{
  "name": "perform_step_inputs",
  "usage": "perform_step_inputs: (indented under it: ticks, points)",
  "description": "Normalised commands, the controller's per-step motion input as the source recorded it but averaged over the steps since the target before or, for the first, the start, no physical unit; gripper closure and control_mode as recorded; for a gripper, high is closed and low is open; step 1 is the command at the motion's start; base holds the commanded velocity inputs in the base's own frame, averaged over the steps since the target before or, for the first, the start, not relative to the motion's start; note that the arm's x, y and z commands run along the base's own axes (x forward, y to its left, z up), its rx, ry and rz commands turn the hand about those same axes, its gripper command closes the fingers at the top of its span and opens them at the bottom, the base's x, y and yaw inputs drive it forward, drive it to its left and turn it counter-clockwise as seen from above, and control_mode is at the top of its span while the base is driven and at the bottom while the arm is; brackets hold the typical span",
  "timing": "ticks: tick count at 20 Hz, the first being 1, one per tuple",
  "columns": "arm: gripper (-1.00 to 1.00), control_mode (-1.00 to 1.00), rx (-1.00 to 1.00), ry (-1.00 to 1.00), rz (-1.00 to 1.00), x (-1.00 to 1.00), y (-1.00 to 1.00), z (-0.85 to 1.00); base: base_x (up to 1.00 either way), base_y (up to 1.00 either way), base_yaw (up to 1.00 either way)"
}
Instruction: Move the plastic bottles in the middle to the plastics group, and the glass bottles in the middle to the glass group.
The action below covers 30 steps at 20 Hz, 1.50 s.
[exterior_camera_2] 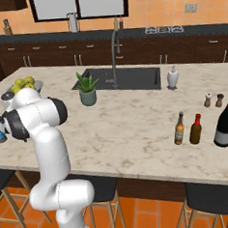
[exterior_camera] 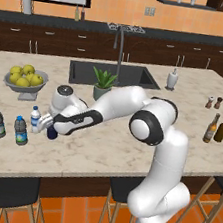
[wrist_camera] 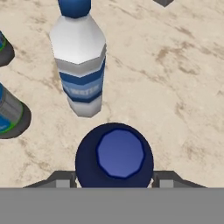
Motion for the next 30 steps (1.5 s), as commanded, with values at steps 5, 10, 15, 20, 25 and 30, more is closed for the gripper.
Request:
perform_step_inputs:
  ticks: [5,10,15,20,25,30]
  points:
    - [1.0,-1.0,0.0,0.0,0.0,0.0,0.02,0.0,0.0,0.0,0.0]
    - [1.0,-1.0,0.0,0.0,0.0,0.0,0.02,-0.04,0.0,0.0,0.0]
    - [-1.0,-1.0,0.0,0.0,0.0,0.0,0.0,-0.01,0.0,0.0,0.0]
    - [-1.0,-1.0,0.0,0.0,0.0,0.0,0.0,0.0,0.0,0.0,0.0]
    - [-1.0,-1.0,0.0,0.0,0.0,0.0,0.0,0.0,0.0,0.0,0.0]
    - [-1.0,-1.0,0.0,0.0,0.0,0.0,0.0,0.0,0.0,0.0,0.0]
